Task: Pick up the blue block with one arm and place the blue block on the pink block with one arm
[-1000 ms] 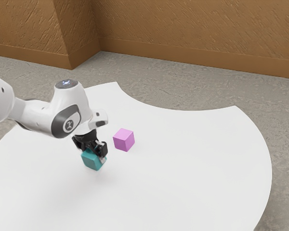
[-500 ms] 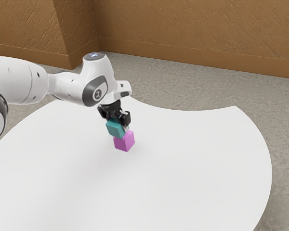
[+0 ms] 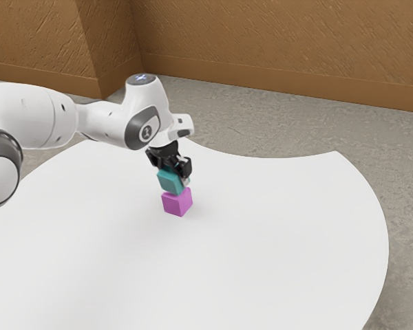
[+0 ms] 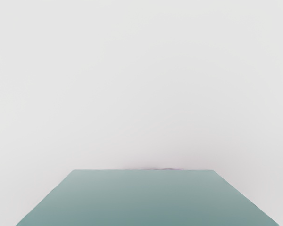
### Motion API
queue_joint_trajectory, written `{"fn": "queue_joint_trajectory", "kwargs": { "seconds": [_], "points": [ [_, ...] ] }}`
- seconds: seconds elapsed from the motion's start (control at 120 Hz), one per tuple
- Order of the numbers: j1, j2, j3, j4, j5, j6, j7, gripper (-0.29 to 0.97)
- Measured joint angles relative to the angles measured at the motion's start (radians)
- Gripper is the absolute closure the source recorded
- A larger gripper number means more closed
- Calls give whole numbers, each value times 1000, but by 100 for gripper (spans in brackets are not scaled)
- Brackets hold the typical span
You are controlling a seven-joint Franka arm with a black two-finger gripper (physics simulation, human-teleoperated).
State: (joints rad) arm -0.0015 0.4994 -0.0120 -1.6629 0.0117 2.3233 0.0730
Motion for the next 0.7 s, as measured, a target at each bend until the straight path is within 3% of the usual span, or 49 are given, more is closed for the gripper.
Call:
{"fn": "queue_joint_trajectory", "kwargs": {
  "seconds": [0.333, 0.533, 0.7],
  "points": [
    [-5, -15, 0, -25, -6, -1, 7, 33],
    [-6, -30, 0, -31, -15, -3, 18, 14],
    [-18, -180, 1, -92, -15, -9, 25, 6]
  ]
}}
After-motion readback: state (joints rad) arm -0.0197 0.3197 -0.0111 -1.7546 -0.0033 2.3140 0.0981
